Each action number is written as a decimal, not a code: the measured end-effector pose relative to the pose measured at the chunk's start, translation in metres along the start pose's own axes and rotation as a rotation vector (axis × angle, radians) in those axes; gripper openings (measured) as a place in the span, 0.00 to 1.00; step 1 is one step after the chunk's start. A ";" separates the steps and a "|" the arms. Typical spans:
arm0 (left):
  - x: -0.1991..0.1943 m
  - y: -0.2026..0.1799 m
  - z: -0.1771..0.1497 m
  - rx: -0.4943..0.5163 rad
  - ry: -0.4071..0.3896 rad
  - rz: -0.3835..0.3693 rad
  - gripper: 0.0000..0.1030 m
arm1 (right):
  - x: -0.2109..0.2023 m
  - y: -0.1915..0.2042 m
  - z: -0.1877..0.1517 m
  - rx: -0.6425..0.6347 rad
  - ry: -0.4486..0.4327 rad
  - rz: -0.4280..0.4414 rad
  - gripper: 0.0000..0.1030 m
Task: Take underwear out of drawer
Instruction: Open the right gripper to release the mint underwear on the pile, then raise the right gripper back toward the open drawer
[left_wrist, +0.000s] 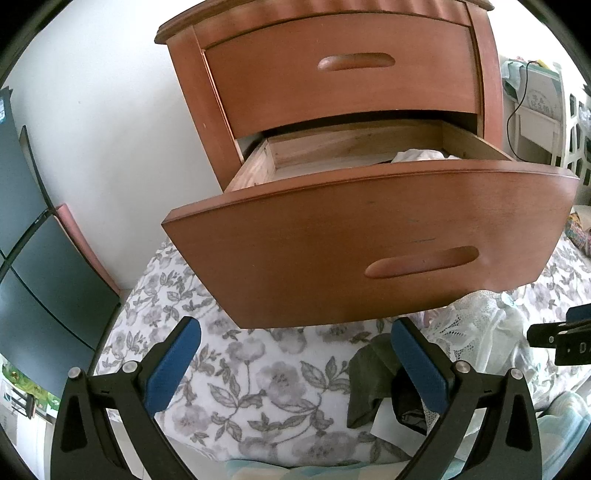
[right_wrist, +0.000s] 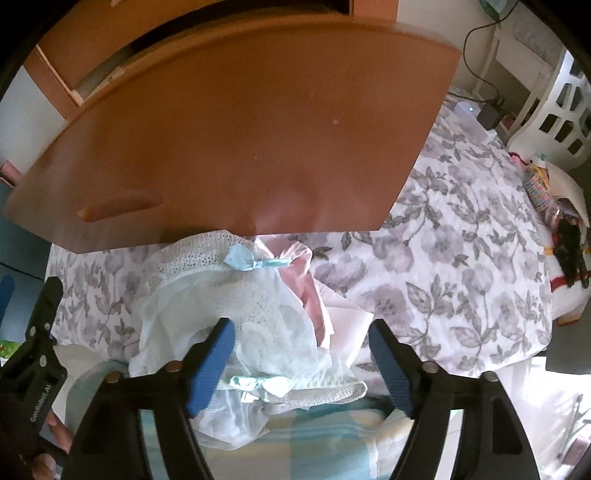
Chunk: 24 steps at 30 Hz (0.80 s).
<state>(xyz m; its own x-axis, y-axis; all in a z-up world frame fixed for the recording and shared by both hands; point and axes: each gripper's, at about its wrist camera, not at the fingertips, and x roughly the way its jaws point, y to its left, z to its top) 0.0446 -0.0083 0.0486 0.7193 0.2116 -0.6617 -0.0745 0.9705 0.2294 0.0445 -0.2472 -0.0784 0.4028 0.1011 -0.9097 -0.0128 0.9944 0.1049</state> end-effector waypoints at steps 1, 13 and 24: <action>0.000 0.000 0.000 0.000 -0.001 0.000 1.00 | -0.001 0.001 0.000 0.002 -0.003 -0.002 0.81; 0.000 0.000 0.001 -0.001 0.001 -0.001 1.00 | -0.015 0.009 0.005 -0.006 -0.060 0.007 1.00; 0.000 0.000 0.000 -0.001 0.001 -0.001 1.00 | -0.018 0.009 0.005 -0.009 -0.072 0.007 1.00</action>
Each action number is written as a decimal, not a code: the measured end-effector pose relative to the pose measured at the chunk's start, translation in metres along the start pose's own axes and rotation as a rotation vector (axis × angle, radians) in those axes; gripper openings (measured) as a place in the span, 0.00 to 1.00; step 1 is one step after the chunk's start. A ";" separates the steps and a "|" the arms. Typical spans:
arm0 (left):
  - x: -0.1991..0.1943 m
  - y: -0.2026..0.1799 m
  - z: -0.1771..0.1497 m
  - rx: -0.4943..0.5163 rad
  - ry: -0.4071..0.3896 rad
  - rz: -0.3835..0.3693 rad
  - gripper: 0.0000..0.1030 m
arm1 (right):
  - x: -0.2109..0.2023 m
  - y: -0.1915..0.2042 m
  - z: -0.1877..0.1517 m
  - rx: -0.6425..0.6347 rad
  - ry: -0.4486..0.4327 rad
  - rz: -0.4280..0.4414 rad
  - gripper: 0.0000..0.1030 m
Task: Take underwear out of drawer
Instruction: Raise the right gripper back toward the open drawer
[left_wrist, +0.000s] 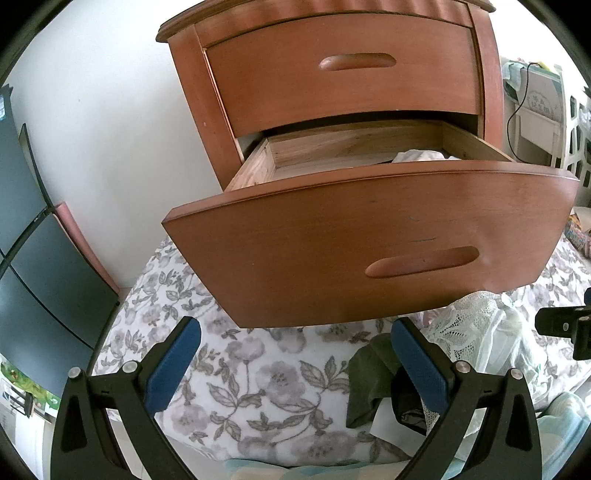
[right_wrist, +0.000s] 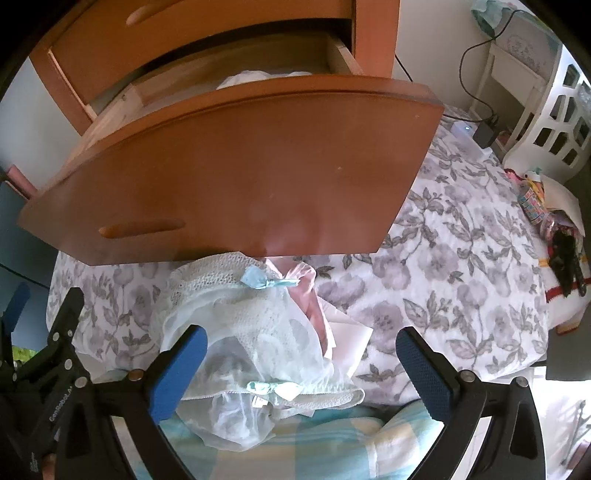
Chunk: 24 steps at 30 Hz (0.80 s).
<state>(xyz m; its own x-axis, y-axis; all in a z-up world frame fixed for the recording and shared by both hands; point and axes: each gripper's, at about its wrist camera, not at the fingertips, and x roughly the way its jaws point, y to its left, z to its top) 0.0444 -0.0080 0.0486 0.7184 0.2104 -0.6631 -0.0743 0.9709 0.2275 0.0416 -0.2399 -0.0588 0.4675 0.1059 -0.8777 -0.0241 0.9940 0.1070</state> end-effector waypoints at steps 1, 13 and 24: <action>0.000 0.000 0.001 0.000 0.000 0.000 1.00 | 0.000 0.000 0.000 -0.002 0.001 0.002 1.00; 0.001 0.000 0.000 -0.012 0.003 -0.002 1.00 | -0.033 0.013 0.006 -0.019 -0.077 0.026 1.00; 0.002 0.005 -0.001 -0.045 0.011 -0.013 1.00 | -0.058 0.021 0.010 -0.030 -0.134 0.042 1.00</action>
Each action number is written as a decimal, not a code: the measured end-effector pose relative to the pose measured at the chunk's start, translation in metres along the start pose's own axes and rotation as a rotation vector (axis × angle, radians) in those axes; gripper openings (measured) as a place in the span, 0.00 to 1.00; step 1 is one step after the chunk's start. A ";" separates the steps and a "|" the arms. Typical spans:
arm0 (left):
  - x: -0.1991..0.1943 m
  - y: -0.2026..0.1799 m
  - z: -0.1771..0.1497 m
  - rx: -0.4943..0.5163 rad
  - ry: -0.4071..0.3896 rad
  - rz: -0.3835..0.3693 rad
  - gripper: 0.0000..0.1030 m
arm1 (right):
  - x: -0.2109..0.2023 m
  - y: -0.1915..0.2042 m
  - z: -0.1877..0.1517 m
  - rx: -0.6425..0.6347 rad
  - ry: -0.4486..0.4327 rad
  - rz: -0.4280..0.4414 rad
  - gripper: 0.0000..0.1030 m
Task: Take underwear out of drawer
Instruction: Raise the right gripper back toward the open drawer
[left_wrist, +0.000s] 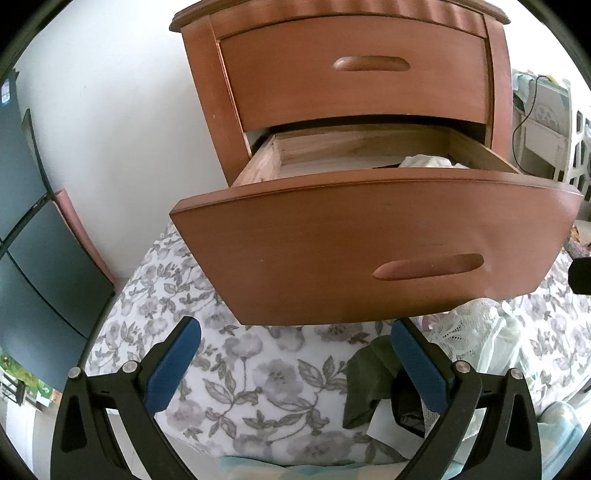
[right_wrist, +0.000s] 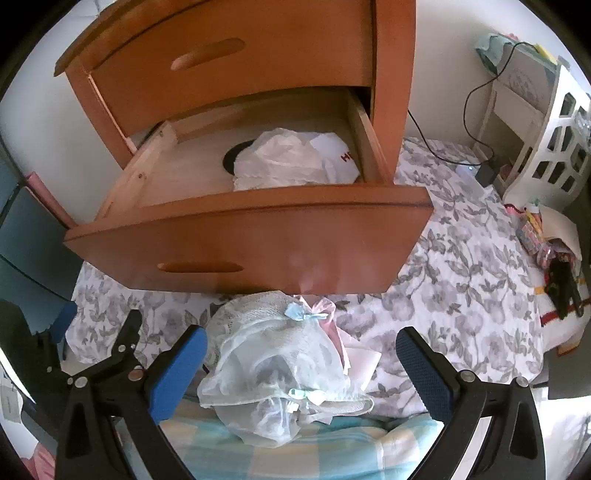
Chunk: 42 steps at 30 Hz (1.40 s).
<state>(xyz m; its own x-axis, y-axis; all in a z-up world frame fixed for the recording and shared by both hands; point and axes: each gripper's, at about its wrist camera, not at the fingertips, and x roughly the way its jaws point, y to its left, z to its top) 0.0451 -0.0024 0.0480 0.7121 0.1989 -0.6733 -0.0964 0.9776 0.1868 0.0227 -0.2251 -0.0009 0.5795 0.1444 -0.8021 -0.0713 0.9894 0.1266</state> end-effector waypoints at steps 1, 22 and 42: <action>0.000 0.000 0.000 0.002 0.001 -0.001 1.00 | -0.001 0.001 0.001 -0.002 -0.004 0.002 1.00; 0.013 0.002 0.000 -0.010 0.063 -0.028 1.00 | -0.041 0.014 0.052 -0.106 -0.145 0.057 1.00; 0.031 0.001 0.000 0.014 0.141 -0.037 0.99 | -0.015 0.038 0.148 -0.242 -0.063 0.220 0.98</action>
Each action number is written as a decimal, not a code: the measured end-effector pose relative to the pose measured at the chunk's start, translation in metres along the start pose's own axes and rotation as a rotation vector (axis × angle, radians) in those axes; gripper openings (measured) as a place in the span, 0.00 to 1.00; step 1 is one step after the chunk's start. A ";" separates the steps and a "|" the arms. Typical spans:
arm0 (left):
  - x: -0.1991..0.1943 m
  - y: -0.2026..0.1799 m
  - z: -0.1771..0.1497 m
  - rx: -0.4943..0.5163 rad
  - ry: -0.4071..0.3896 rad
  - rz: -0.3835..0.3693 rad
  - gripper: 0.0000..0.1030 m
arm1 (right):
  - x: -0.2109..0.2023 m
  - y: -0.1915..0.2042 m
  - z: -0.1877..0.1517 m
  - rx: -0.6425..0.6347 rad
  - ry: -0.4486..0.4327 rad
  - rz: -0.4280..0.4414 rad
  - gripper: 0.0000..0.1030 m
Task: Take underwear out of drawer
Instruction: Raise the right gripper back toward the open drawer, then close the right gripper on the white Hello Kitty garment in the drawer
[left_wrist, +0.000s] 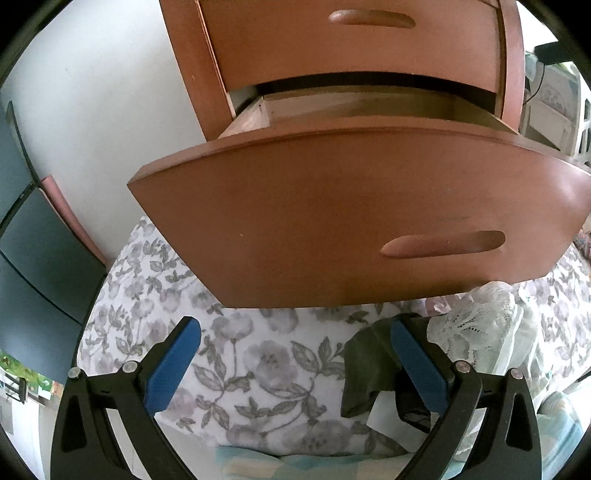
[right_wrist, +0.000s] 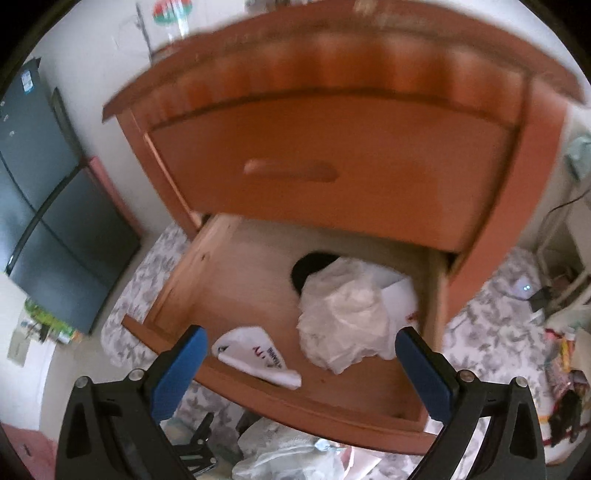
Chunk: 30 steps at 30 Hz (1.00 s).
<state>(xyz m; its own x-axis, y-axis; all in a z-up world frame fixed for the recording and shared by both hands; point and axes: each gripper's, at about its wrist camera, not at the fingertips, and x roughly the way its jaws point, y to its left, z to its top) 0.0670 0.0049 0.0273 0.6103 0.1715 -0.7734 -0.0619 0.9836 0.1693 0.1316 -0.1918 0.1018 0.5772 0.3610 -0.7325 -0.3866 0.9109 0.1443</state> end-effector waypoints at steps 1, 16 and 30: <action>0.001 0.000 0.000 0.000 0.003 -0.001 1.00 | 0.007 -0.001 0.002 0.001 0.033 0.017 0.96; 0.018 0.007 0.000 -0.030 0.069 -0.034 0.99 | 0.105 -0.018 -0.013 0.139 0.509 0.224 0.68; 0.022 0.010 0.000 -0.040 0.084 -0.046 1.00 | 0.133 -0.017 -0.020 0.200 0.569 0.271 0.41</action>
<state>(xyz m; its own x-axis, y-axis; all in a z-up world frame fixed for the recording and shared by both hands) 0.0797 0.0182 0.0123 0.5447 0.1281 -0.8288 -0.0677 0.9918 0.1088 0.2004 -0.1637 -0.0110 -0.0130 0.4707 -0.8822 -0.2920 0.8420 0.4536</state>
